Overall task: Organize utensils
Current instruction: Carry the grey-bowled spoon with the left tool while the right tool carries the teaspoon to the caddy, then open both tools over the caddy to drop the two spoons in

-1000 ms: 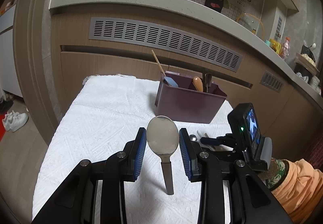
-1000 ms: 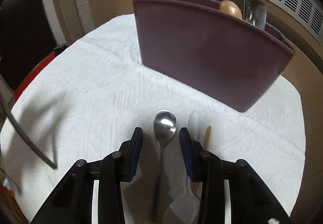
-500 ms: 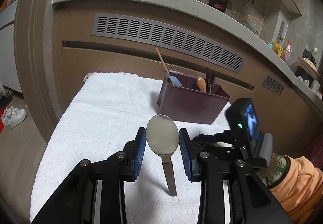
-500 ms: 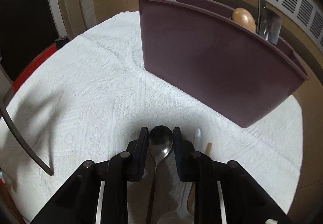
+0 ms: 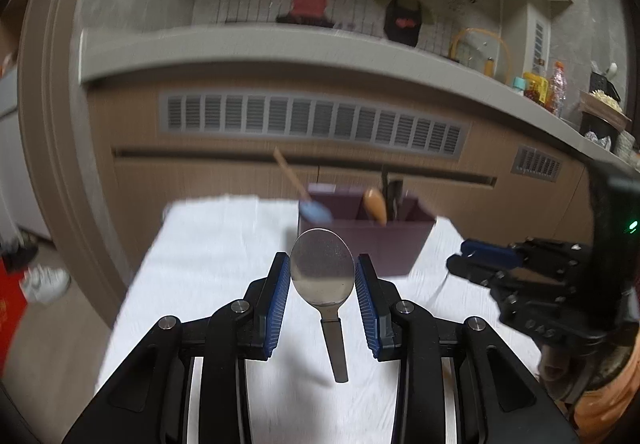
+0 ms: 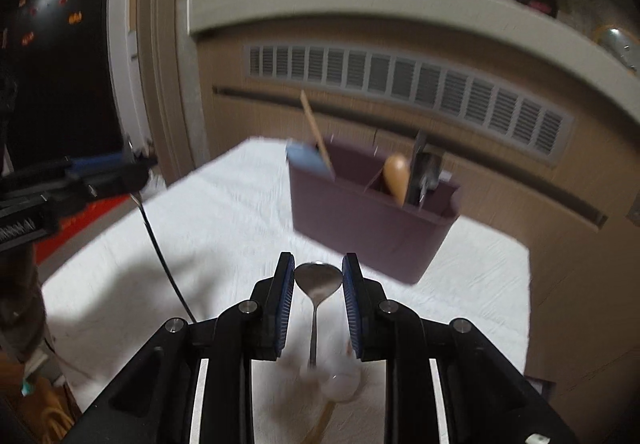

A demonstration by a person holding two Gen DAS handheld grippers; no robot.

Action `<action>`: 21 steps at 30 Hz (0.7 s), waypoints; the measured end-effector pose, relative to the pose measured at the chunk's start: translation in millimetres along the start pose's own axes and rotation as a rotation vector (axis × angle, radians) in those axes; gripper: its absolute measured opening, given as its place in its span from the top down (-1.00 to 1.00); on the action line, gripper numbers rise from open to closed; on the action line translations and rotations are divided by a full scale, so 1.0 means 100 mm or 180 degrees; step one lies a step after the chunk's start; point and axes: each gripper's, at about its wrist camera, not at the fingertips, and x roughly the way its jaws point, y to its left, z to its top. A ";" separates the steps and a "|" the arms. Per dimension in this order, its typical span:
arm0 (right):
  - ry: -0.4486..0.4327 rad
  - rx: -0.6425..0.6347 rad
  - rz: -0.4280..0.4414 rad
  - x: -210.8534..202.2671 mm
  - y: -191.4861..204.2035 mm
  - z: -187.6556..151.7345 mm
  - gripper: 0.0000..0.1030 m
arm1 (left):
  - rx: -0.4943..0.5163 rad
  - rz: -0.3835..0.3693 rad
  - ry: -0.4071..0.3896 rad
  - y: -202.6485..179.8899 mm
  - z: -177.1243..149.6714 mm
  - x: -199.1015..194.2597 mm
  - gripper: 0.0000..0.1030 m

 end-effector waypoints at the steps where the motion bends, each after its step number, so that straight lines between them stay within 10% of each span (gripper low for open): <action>1: -0.0107 0.0024 -0.0010 -0.07 -0.02 0.09 0.58 | 0.0053 0.0011 -0.0049 -0.03 0.07 0.00 0.34; 14: -0.0656 0.0055 -0.0242 -0.36 -0.52 1.30 0.58 | 0.0369 -0.0019 -0.0484 -0.22 1.49 0.43 0.34; 21: -0.0610 0.0141 -0.0369 -0.16 -0.78 1.60 0.58 | 0.0414 -0.0133 -0.0287 -0.30 1.77 1.02 0.34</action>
